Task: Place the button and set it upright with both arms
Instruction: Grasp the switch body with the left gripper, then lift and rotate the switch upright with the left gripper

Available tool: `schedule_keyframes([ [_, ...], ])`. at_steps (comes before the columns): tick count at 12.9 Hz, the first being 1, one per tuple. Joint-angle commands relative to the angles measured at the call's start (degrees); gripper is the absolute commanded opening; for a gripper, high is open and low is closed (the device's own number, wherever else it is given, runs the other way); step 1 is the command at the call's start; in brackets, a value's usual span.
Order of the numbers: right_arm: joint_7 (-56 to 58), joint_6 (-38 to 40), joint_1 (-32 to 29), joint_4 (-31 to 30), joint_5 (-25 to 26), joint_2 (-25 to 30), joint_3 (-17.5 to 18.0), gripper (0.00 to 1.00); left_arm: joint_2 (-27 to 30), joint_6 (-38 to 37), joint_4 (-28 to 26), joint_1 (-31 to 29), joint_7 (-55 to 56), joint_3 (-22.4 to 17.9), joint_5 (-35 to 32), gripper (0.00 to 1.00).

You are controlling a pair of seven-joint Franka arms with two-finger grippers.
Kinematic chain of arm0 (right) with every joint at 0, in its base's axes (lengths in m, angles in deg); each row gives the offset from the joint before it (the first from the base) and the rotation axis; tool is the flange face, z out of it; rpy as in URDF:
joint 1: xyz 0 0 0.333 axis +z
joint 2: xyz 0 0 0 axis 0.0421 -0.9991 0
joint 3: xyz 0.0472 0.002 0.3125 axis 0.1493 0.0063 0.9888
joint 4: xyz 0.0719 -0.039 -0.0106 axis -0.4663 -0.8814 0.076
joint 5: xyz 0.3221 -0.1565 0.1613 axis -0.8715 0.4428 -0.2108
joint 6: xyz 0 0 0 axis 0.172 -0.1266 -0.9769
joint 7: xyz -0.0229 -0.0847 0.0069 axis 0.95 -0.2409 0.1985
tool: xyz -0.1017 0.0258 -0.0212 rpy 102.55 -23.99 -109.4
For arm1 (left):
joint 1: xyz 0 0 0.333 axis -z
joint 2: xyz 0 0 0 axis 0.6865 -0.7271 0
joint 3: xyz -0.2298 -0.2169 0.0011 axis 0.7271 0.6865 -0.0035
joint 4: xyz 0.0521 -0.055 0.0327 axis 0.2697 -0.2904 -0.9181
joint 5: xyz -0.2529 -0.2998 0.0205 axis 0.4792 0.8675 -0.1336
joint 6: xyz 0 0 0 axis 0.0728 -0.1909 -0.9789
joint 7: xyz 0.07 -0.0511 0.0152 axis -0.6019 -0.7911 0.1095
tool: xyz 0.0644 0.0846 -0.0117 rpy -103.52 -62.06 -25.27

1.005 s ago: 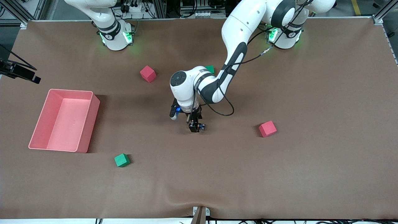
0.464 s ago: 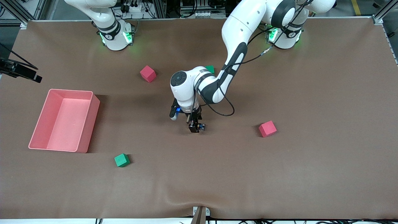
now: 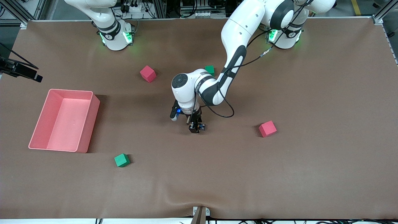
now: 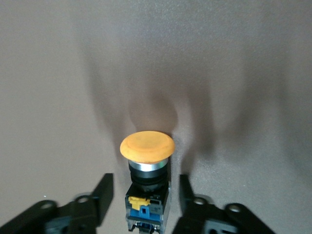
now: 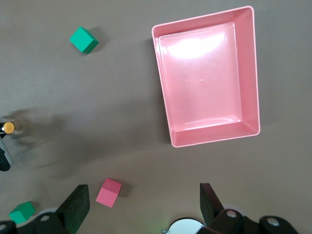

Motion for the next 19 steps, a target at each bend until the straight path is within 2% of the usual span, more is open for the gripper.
schedule_keyframes([
  [1,0.38,0.83,-0.28,0.22,-1.07,0.69,0.15,1.00,-0.45,0.37,1.05,-0.11,-1.17,-0.35,-0.78,0.16],
  [2,0.38,1.01,-0.29,0.22,-1.07,0.69,0.15,1.00,-0.54,0.28,1.05,-0.11,-1.08,-0.35,-0.69,0.08],
  [4,0.38,2.33,-0.28,0.22,-0.99,0.69,0.15,1.00,-0.01,-0.33,1.05,-0.11,-1.17,-0.35,-0.43,0.00],
  [7,0.38,2.33,-0.37,0.22,-0.99,0.69,0.15,1.00,0.86,-1.12,1.05,-0.29,-1.26,-0.09,-0.08,0.00],
  [11,0.38,2.33,-0.37,0.31,-0.99,0.69,0.15,1.00,4.64,-0.95,0.79,-4.05,-1.35,0.00,7.82,0.00],
  [14,0.38,2.33,-0.37,0.31,-0.99,0.69,0.15,1.00,7.10,0.45,0.70,-8.63,-3.62,1.76,14.33,0.00],
  [17,0.38,2.33,-0.29,0.31,-0.99,0.69,0.15,1.00,9.38,7.11,-1.14,-11.79,-3.63,5.52,18.63,0.00],
  [19,0.38,2.33,-0.29,0.31,-0.99,0.69,0.06,1.00,12.10,11.95,-4.82,-16.96,-3.72,11.31,18.82,0.00],
])
